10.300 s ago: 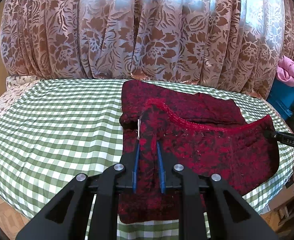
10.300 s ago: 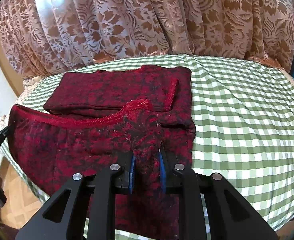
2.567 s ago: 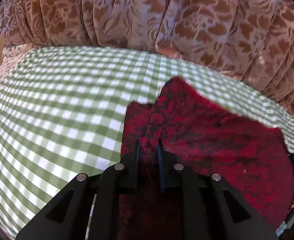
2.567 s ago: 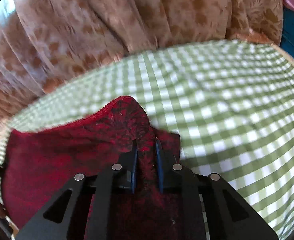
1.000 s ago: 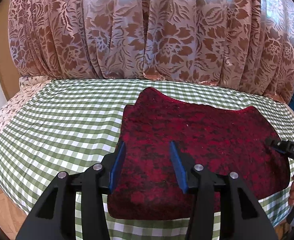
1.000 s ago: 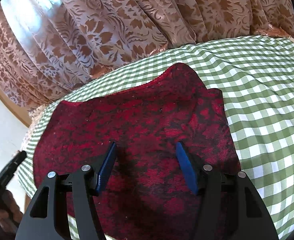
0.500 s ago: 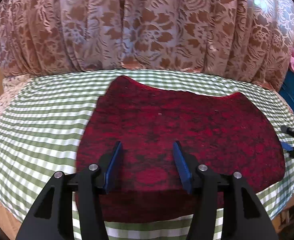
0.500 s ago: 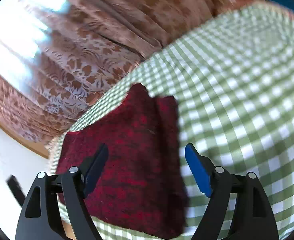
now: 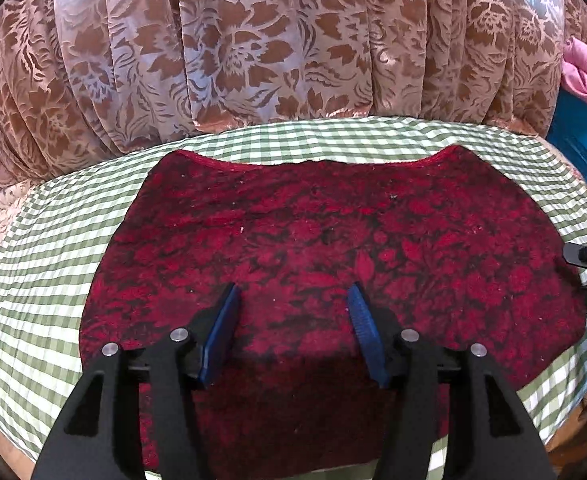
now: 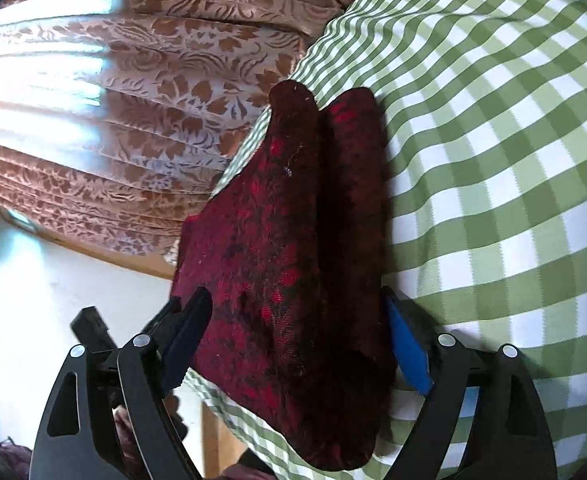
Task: Fold small clothes
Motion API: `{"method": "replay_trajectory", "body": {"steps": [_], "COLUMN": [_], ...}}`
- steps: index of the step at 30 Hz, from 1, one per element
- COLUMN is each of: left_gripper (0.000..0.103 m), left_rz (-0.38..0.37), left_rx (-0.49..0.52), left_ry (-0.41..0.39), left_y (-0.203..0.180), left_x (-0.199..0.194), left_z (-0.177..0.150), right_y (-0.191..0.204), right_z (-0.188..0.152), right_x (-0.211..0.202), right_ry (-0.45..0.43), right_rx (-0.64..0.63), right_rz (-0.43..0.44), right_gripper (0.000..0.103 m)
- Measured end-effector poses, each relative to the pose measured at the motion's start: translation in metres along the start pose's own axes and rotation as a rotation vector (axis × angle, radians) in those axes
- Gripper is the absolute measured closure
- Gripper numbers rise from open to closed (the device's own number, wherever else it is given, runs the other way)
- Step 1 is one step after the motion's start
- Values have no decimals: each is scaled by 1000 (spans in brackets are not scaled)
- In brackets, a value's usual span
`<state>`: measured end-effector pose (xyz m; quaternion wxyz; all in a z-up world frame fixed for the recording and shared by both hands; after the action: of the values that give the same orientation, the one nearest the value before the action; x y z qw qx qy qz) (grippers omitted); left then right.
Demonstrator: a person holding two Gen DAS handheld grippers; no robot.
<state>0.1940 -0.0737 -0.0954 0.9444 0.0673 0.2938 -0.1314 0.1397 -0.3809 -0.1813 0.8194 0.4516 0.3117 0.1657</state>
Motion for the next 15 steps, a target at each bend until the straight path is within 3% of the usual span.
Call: {"method": "replay_trajectory", "body": {"steps": [4,6,9,15], "left_gripper": [47,47,47,47], "left_rz": [17,18,15,6], "left_rx": [9,5,3,-11], "left_ry": [-4,-2,-1,3], "left_y": [-2,0,1,4], "left_x": [2,3,3,6], "left_z": [-2,-2,-2,-5], "right_y": [9,11,11,25], "right_z": [-2,-4,-6,-7], "right_x": [16,21,24,19], "right_ry": [23,36,42,21], "right_rx": [-68,-102,-106,-128], "right_rz": [-25,-49,-50,-63], "right_gripper": [22,37,50,59]}}
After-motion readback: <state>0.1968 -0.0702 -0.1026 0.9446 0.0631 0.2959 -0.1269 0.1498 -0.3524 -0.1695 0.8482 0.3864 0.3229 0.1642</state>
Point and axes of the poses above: each gripper's, at about its wrist camera, not at the fingertips, and x roughly the way its jaws point, y to its left, z to its top, the point moved 4 cm from there along x, roughly the way its jaws point, and after that the axes turned 11 degrees about -y, right-handed, at the moved point
